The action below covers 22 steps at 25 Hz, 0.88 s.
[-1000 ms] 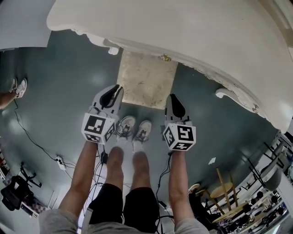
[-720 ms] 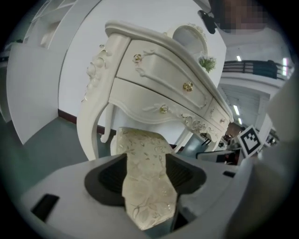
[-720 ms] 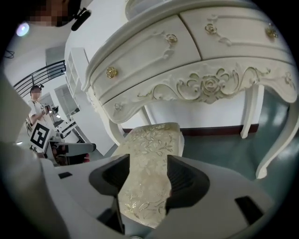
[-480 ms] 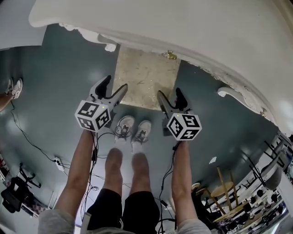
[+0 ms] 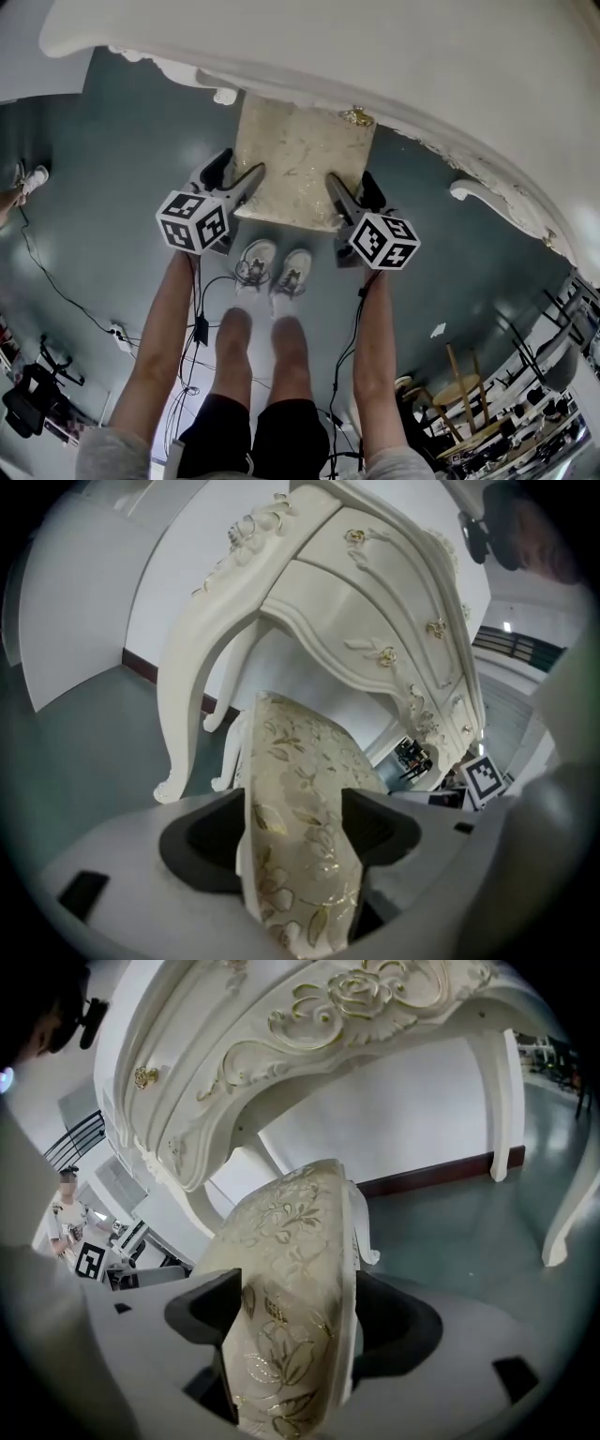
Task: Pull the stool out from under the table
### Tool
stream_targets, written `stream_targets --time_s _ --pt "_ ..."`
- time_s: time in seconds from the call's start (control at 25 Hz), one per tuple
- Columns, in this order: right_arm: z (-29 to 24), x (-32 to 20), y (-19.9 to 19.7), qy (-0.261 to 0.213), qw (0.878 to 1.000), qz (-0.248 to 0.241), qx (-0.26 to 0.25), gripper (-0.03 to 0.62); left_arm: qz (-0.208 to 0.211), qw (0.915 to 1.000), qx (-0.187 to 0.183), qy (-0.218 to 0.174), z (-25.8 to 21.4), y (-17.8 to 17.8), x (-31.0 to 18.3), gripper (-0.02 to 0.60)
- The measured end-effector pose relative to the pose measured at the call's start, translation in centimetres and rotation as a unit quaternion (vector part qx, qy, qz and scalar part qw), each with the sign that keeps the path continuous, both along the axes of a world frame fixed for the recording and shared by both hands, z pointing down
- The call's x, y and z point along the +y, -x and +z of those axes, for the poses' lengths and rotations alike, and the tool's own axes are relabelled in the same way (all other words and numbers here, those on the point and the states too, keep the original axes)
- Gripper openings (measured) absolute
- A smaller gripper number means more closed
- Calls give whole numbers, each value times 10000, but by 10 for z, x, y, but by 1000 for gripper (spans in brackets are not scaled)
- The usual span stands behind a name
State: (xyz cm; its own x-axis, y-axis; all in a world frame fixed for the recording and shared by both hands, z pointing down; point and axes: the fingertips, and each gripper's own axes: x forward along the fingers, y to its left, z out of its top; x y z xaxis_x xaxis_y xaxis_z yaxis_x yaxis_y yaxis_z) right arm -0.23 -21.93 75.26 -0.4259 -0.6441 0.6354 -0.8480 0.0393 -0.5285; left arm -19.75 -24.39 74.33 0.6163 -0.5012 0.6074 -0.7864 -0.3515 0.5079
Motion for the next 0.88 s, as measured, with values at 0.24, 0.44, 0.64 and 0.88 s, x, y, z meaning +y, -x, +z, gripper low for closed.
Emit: stream_targets --time_s 0.24,0.44,0.64,0.88 --pt "5 -5 4 12 9998 -26 -211 374 -216 9995 162 181 13 1 -5 309" --pt "7 -8 6 -31 9995 -69 -310 379 -336 9981 427 296 22 4 -7 356" --pt "11 -9 7 -31 9979 -122 -630 383 -312 9953 760 506 27 2 -8 377" --pt "11 -10 6 -181 9959 33 -884 383 -314 9921 1092 539 27 -2 -7 367"
